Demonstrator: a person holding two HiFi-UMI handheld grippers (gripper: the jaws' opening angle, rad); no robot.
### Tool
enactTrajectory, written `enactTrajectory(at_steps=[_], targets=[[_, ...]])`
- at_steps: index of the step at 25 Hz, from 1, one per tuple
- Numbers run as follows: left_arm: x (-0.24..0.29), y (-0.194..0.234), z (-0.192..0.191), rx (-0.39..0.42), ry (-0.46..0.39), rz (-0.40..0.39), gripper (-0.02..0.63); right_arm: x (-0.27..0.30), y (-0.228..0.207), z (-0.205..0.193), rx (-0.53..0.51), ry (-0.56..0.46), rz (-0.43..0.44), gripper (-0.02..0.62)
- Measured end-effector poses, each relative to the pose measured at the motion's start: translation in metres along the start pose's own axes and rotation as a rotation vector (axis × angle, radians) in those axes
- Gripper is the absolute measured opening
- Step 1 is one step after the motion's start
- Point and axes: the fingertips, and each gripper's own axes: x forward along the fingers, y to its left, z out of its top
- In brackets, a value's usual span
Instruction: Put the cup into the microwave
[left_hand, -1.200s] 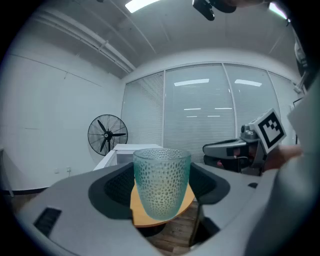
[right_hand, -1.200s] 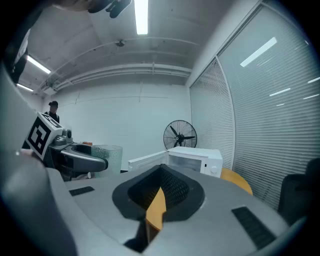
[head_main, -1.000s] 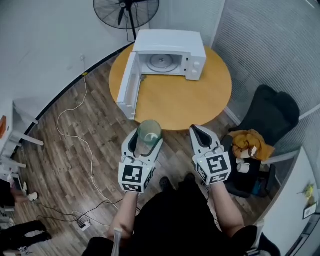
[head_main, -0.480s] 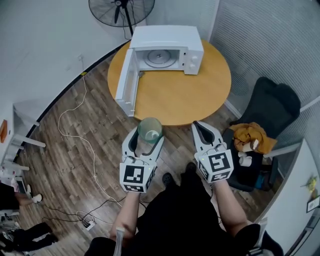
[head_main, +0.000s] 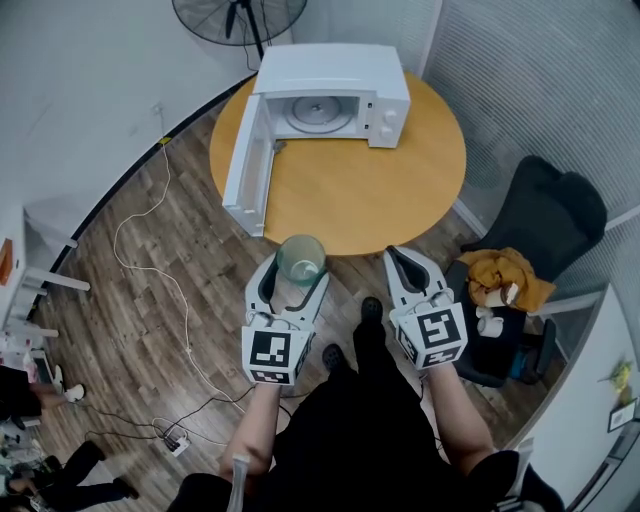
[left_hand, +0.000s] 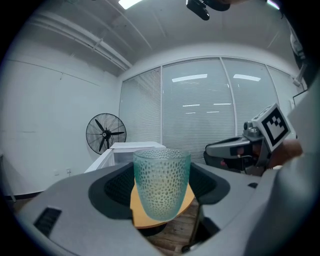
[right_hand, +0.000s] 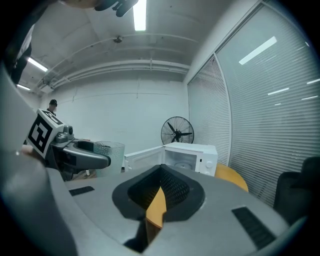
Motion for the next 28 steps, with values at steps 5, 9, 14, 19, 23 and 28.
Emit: enactTrajectory(at_steps=[5,9,14,19,23,28], targets=[[0.03,0.007,0.009,0.004,-0.002,0.014,0.331,0.02,-0.021,0.002,0.008,-0.005,0.022,0.011],[0.059,0.013,0.019,0.01,-0.001,0.027,0.331,0.043,-0.041,0.006,0.015,0.006,0.049,0.011],[0.097,0.014,0.031,0.002,-0.005,0.04,0.331,0.067,-0.066,0.009,0.027,0.009,0.101,0.011],[0.13,0.015,0.044,0.011,-0.007,0.074,0.333,0.087,-0.092,0.012,0.038,0.005,0.158,0.011],[0.153,0.011,0.045,0.001,0.0,0.099,0.333,0.096,-0.114,0.01,0.055,0.0,0.188,0.011],[0.174,0.004,0.043,-0.01,0.01,0.123,0.333,0.102,-0.139,0.003,0.059,0.005,0.208,0.011]])
